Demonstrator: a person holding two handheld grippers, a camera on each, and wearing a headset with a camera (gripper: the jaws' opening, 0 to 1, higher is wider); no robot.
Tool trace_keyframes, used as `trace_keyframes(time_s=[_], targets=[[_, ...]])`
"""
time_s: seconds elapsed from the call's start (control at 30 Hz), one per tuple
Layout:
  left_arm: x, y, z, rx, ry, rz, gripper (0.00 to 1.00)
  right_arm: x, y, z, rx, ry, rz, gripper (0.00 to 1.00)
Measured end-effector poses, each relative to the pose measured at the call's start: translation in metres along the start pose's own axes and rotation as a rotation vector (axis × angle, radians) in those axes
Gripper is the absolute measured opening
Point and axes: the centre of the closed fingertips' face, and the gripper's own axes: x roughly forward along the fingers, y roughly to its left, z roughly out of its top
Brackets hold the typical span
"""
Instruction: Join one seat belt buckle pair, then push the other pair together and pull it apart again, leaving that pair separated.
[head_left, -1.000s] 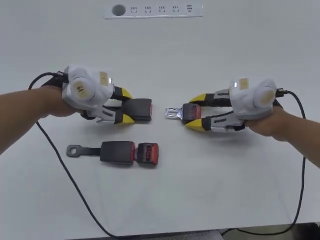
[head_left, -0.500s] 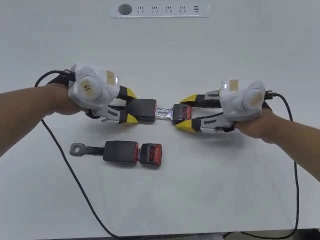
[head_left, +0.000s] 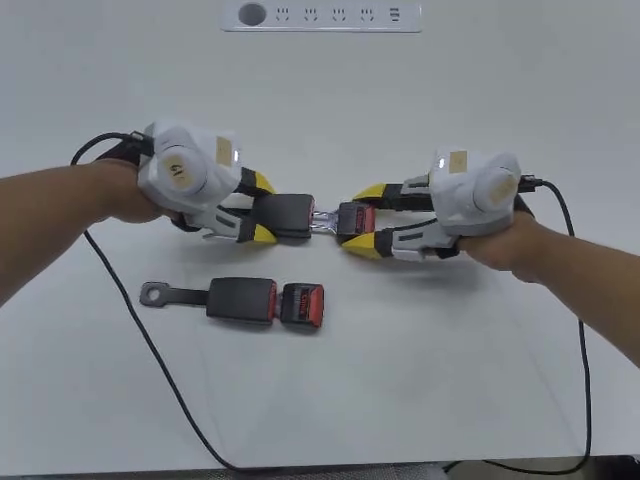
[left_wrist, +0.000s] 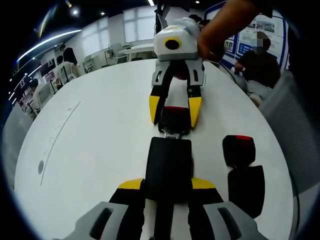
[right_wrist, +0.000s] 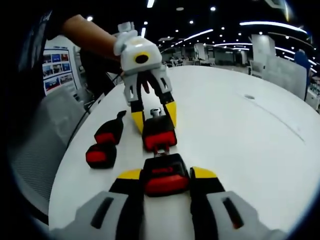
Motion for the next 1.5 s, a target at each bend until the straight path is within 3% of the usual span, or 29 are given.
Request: trace_keyframes(time_s=[0.67, 0.87, 1.5], targets=[[0.001, -0.003, 0.000, 0.045, 0.028, -0.011, 0.33, -0.006, 0.006, -0.003, -0.042, 0.050, 0.023, 0.36], [0.001, -0.003, 0.000, 0.056, 0.041, -0.021, 0.33, 0.003, 0.007, 0.003, -0.041, 0.045, 0.023, 0.35], [0.000, -0.003, 0.000, 0.044, 0.053, -0.021, 0.33, 0.007, 0.003, 0.004, -0.031, 0.090, 0.006, 0.35]])
